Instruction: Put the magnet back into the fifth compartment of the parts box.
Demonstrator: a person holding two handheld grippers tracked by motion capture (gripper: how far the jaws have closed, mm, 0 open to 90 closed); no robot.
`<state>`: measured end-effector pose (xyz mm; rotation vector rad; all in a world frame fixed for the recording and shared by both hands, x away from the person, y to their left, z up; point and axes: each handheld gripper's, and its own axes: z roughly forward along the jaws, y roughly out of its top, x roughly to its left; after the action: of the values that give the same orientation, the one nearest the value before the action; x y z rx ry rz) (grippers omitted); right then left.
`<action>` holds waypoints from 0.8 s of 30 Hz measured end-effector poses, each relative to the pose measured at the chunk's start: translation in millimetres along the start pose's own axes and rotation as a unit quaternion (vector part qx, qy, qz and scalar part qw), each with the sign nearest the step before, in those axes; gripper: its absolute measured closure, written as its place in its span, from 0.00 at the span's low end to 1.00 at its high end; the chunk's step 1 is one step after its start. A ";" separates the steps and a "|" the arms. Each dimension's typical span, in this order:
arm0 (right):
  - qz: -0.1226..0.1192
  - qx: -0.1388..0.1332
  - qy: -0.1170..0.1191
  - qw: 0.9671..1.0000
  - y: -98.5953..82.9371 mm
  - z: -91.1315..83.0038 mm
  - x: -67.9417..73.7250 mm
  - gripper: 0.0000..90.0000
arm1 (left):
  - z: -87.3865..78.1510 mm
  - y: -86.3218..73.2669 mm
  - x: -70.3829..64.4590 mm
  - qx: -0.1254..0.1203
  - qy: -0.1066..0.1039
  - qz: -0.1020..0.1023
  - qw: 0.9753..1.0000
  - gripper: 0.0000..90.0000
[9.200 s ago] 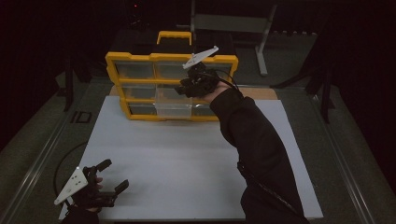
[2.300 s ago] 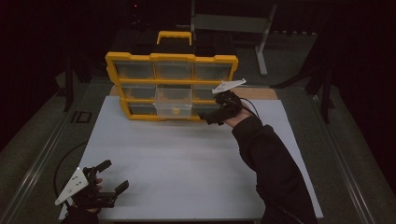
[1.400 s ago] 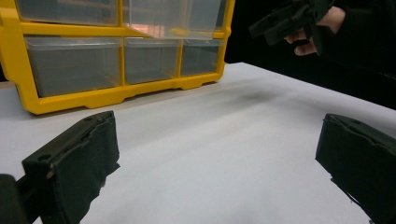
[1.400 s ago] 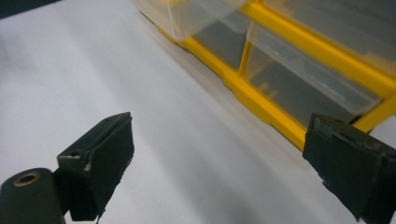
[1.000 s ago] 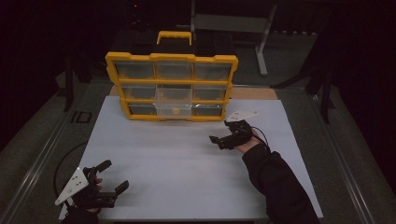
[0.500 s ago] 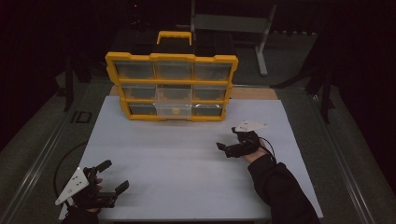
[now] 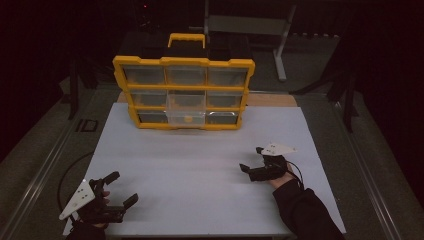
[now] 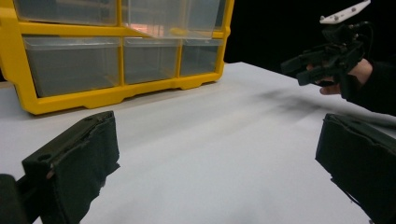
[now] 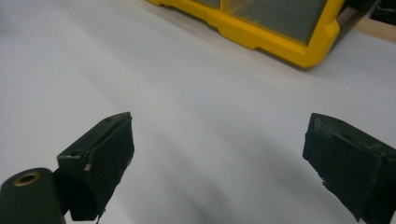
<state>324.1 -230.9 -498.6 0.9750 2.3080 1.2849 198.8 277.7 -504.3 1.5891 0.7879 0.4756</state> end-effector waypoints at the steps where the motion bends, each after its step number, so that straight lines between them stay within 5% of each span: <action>1: -0.001 0.000 -0.002 1.000 -2.6 -1.6 0.4 0.10 | 0.0 0.0 -0.1 0.000 0.000 0.000 1.000 0.00; 8: -0.005 -0.003 -0.017 1.000 -21.1 -15.3 1.0 0.10 | 0.0 0.1 -0.4 0.000 0.000 0.000 1.000 0.00; 24: 0.035 -0.033 -0.055 0.997 -46.7 -53.7 -1.1 0.10 | -0.1 0.1 -0.2 0.000 -0.001 0.000 1.000 0.00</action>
<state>275.2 -281.6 -508.7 1.0854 2.1530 1.2905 198.7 277.7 -504.2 1.5890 0.7859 0.4739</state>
